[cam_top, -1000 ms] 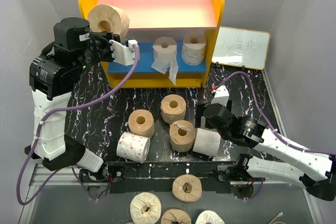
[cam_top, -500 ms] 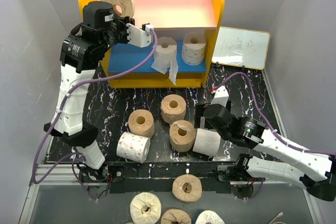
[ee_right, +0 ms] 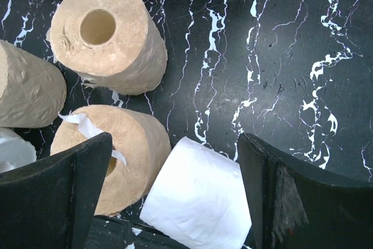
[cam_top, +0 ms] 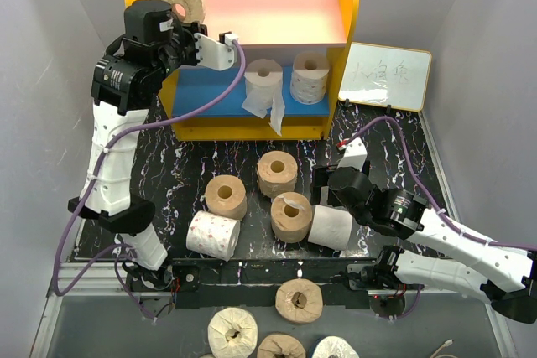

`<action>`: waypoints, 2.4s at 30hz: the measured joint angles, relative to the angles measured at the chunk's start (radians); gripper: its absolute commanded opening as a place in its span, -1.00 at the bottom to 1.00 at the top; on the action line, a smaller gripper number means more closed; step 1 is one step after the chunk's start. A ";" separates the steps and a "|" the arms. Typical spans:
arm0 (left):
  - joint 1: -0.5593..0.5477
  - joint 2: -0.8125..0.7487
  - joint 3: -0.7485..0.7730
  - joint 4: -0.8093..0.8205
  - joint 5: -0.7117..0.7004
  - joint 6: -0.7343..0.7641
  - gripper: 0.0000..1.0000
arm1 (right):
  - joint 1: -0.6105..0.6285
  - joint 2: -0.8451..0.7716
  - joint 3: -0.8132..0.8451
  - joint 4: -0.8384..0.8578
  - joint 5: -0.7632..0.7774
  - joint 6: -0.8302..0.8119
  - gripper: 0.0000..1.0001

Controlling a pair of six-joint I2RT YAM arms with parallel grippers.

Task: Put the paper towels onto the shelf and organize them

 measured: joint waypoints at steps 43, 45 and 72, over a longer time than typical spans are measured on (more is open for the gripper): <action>0.013 -0.105 -0.247 0.425 -0.016 -0.034 0.97 | 0.000 -0.024 -0.019 0.008 -0.014 -0.011 0.95; 0.013 -0.117 -0.250 0.446 0.018 -0.089 0.97 | 0.000 -0.023 -0.019 0.008 -0.015 -0.011 0.97; -0.169 -0.584 -1.320 0.045 0.585 -0.666 0.93 | 0.000 0.029 -0.019 0.006 0.016 -0.005 0.97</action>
